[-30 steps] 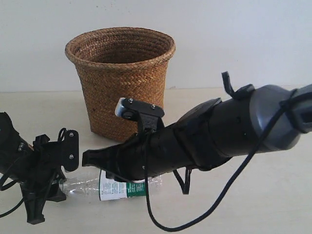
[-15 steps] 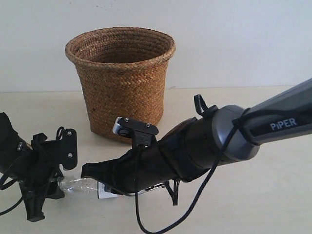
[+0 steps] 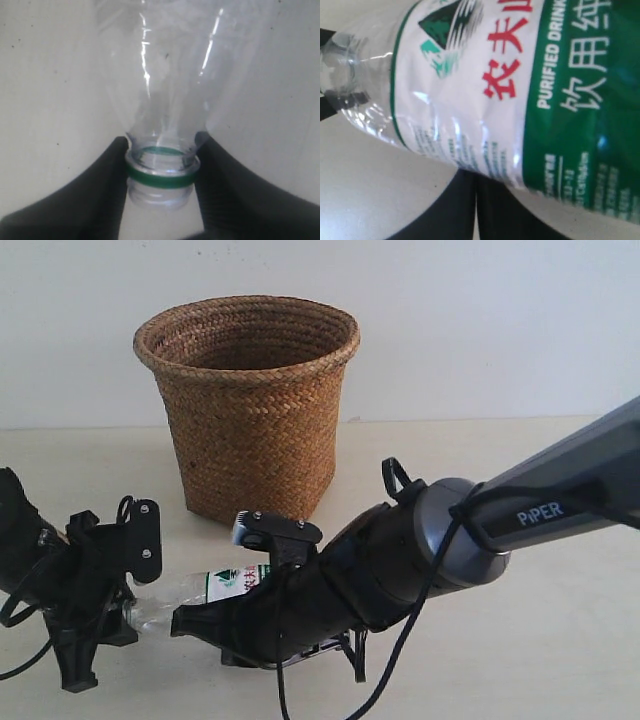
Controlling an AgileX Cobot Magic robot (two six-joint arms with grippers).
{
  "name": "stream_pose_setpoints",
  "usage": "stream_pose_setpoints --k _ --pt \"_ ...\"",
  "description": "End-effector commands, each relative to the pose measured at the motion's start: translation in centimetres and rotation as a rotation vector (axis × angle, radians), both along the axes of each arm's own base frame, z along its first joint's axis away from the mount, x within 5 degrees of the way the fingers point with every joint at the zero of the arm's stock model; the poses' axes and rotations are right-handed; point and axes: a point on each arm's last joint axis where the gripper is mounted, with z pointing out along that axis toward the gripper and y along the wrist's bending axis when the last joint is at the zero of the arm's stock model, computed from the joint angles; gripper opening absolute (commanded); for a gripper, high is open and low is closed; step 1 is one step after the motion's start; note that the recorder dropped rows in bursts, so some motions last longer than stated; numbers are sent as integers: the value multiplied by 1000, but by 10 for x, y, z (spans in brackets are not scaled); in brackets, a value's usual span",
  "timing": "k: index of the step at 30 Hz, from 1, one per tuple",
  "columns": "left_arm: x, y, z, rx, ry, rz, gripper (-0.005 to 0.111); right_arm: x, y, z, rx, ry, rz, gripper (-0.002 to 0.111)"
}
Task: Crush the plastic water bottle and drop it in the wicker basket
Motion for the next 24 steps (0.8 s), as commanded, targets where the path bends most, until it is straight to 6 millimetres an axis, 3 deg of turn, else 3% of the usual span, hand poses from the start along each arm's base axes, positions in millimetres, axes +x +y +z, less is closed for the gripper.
stream_pose_setpoints --k 1,7,11,24 --pt "-3 -2 0 -2 21 -7 4 -1 2 12 29 -14 36 0" --pt "-3 -2 0 -2 21 -7 4 -1 -2 69 104 -151 35 0" --pt "-4 -2 0 -2 32 -9 4 1 -6 86 118 -205 5 0" --pt "-5 -2 0 13 38 -57 4 9 -5 38 3 -164 -29 0"
